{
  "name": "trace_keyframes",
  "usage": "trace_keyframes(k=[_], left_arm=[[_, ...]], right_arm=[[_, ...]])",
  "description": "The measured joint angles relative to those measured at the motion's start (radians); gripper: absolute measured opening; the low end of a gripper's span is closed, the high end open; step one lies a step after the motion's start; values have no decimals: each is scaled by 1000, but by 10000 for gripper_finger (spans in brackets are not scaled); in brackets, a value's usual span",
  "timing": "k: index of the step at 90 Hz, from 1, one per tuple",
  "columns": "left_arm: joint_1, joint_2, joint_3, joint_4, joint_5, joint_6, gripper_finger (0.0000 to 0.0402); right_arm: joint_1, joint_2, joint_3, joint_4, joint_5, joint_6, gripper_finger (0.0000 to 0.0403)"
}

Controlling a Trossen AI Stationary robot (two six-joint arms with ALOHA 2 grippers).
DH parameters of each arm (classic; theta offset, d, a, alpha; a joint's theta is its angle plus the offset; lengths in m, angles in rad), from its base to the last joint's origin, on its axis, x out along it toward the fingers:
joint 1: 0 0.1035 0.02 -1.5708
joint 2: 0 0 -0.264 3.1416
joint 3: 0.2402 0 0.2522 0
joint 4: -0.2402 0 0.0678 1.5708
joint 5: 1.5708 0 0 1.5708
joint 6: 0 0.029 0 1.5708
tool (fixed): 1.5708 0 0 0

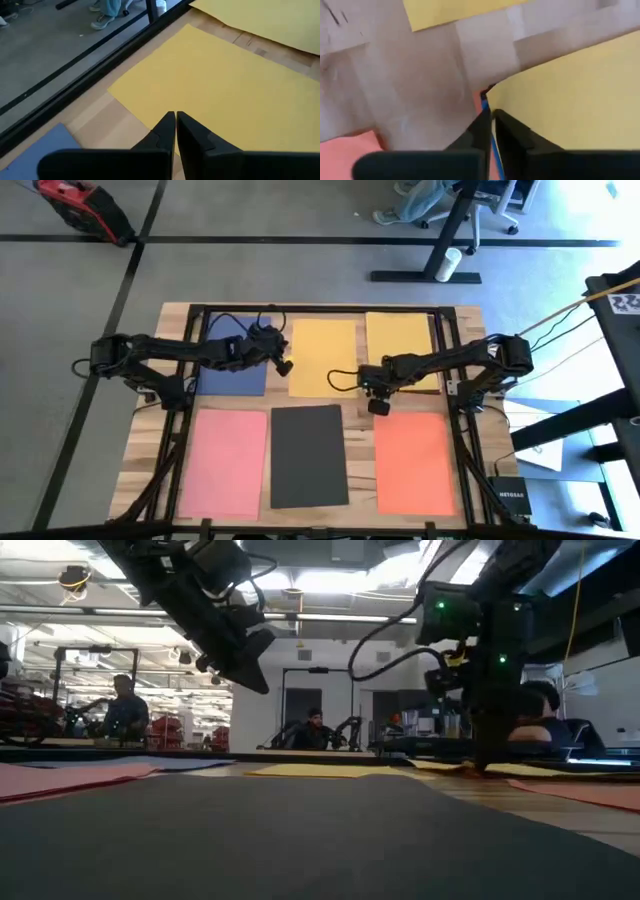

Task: Organize paper
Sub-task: Stack the yellow paper on top of the other yellow paper

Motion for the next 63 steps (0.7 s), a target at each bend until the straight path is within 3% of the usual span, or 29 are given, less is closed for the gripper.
trace_keyframes(k=[37,63], left_arm=[[0,0,0,3,0,-12,0],[0,0,0,9,0,-13,0]], right_arm=[[46,0,114,217,-75,-125,0],[45,25,119,336,-133,-211,0]])
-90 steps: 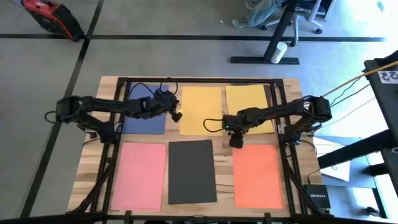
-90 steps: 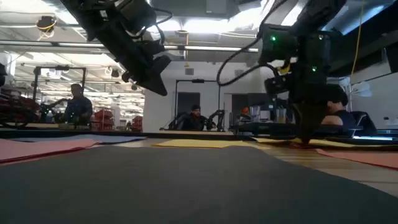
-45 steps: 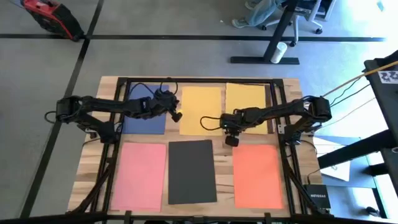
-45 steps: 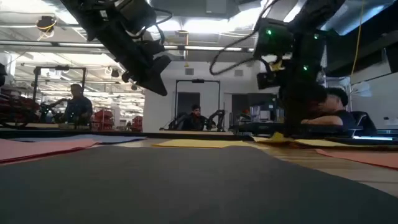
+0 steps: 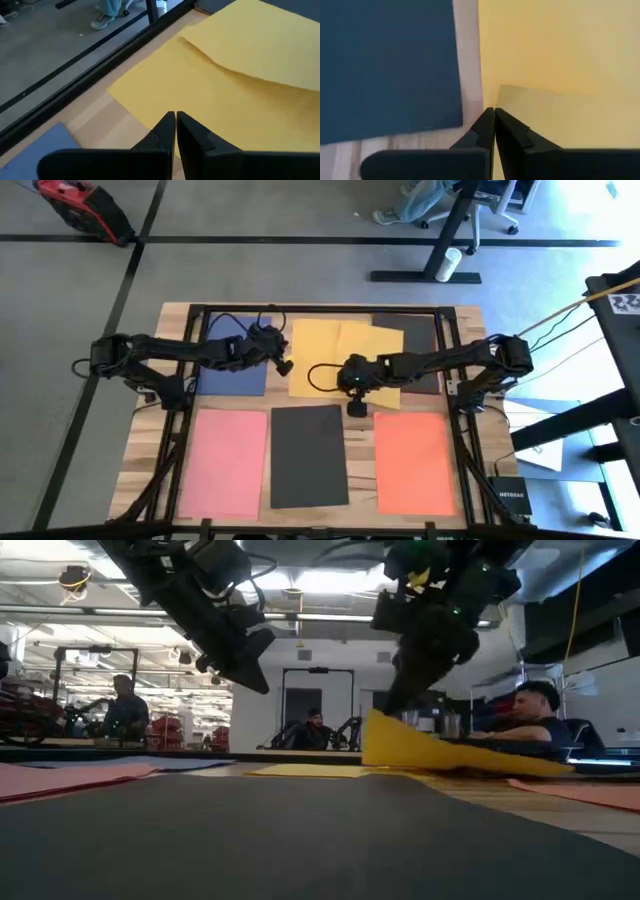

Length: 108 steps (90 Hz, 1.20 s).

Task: Organize paper
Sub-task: Stack the yellow paper on top of the other yellow paper

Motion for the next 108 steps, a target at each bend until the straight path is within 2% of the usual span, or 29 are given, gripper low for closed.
trace_keyframes(k=[18,29,54,66,75,82,91,98,108], left_arm=[[0,0,0,2,0,-2,0],[0,0,0,5,0,-2,0],[0,0,0,-5,0,-1,0],[0,0,0,-12,1,-2,0],[0,0,0,-13,1,4,0],[0,0,0,-21,1,4,0],[0,0,0,-30,1,4,0],[0,0,0,-34,1,3,0],[0,0,0,-39,1,-1,0]], right_arm=[[0,80,25,59,-44,-36,0],[-7,124,93,49,-47,-99,0],[-66,218,243,33,-138,-258,0],[-76,266,292,2,-178,-265,0],[-72,272,333,-115,-120,-217,9],[-71,271,370,-278,-65,-187,23],[-74,268,386,-452,85,-163,34],[-98,267,374,-506,192,-143,27],[-154,267,325,-494,252,-87,5]])
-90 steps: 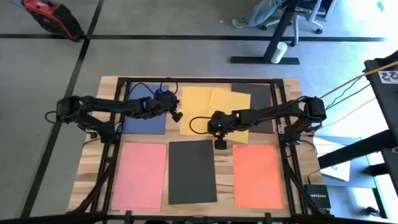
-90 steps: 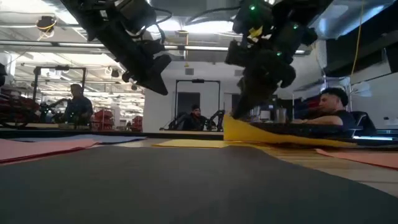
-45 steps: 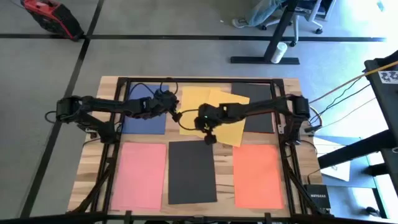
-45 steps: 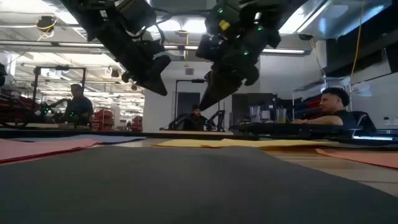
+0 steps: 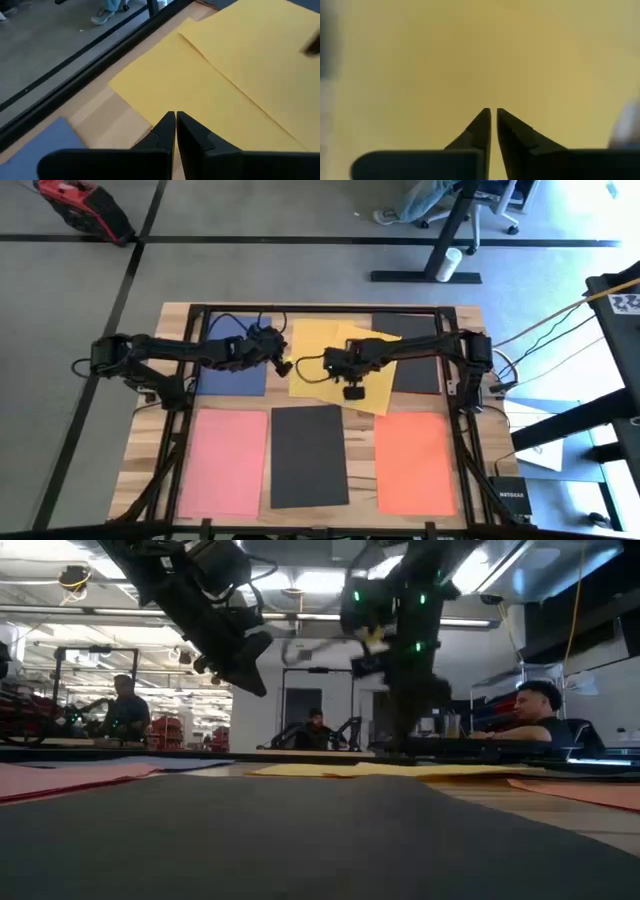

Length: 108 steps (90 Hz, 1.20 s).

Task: Organize paper
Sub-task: Stack the yellow paper on top of the other yellow paper

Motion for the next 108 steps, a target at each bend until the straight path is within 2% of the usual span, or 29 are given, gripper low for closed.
trace_keyframes(k=[19,31,61,68,84,92,108], left_arm=[[0,0,0,-27,0,-2,0],[0,0,0,-25,0,-2,0],[1,13,0,-22,1,7,0],[7,45,0,-22,1,10,0],[45,143,0,-21,1,-48,0],[65,187,0,-18,1,-77,0],[92,262,0,44,30,-80,0]], right_arm=[[-68,0,-62,24,9,68,1],[-98,0,-94,73,-63,86,0],[-144,2,-115,246,-120,49,0],[-148,-3,-115,225,-114,36,0],[-148,-62,-113,73,-28,80,0],[-161,-60,-119,35,-34,87,0],[-168,-61,-169,92,-73,88,0]])
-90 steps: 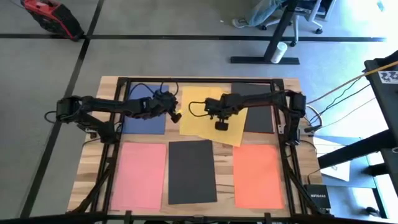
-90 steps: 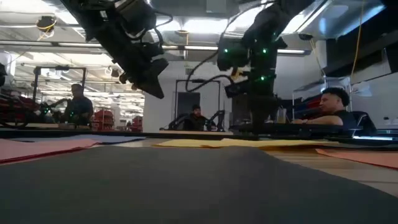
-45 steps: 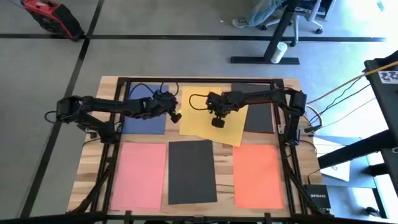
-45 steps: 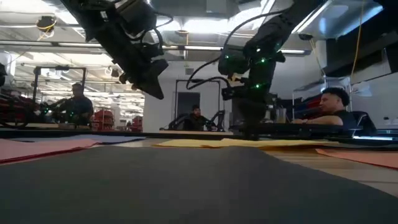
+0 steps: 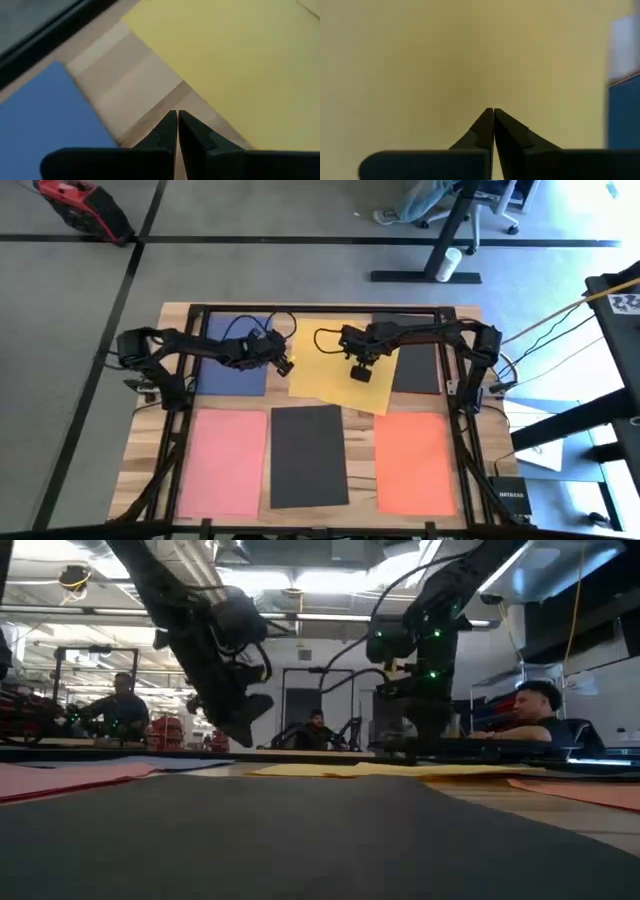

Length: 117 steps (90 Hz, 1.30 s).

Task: Organize paper
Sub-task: Stack the yellow paper on top of the other yellow paper

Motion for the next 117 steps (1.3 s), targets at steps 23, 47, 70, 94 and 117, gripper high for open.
trace_keyframes(k=[23,47,70,94,117], left_arm=[[22,85,5,70,40,-4,0],[36,118,8,80,42,-6,0],[37,118,7,93,55,8,0],[37,119,7,93,59,7,0],[37,119,6,94,61,11,0]], right_arm=[[-15,-2,-77,82,-36,10,0],[-29,-2,-82,177,-100,-2,0],[-45,29,-76,268,-136,-14,0],[-46,-43,-2,164,-114,-32,0],[-46,-18,-34,75,-100,-24,0]])
